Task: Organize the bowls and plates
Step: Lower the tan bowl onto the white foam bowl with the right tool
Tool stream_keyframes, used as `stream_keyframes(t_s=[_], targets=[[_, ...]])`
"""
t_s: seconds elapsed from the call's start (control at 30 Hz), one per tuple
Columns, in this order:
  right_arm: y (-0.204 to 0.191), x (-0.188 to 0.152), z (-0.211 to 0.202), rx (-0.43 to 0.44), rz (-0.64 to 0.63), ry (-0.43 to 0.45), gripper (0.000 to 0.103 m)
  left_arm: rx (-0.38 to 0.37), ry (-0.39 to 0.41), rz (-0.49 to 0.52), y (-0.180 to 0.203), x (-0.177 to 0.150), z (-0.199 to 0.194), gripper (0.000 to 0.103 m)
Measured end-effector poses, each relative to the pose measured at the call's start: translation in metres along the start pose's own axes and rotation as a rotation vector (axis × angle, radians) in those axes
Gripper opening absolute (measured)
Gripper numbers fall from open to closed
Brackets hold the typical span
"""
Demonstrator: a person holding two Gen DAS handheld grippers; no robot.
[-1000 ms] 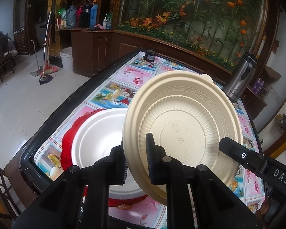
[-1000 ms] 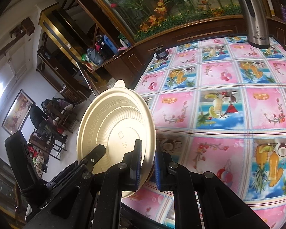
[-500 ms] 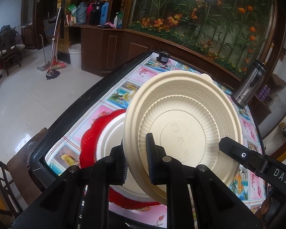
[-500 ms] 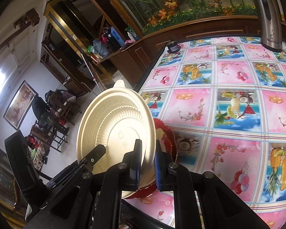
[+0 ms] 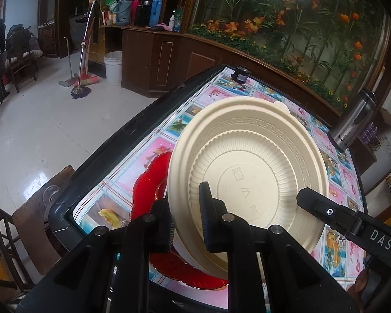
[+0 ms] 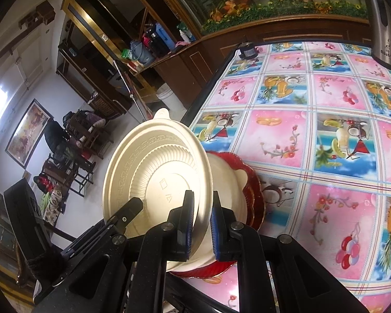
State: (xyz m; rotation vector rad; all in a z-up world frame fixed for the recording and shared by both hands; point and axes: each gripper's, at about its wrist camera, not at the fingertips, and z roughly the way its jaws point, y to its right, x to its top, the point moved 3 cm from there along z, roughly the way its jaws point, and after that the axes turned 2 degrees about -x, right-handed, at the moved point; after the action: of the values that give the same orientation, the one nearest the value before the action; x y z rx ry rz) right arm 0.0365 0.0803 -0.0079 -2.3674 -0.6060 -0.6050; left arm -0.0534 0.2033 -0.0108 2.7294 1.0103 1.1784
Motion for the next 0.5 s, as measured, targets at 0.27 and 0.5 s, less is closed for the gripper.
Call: stream_keyframes(t_s=[0.27,0.5], targets=[[0.002,-0.005,0.012,-0.006,0.002,-0.031,0.011,0.012,-0.025,-0.002,-0.004,-0.005,0.008,0.014],[0.003,-0.007,0.016,-0.015,0.004,-0.040,0.011,0.013,-0.032,0.000,-0.004,-0.008,0.009,0.015]])
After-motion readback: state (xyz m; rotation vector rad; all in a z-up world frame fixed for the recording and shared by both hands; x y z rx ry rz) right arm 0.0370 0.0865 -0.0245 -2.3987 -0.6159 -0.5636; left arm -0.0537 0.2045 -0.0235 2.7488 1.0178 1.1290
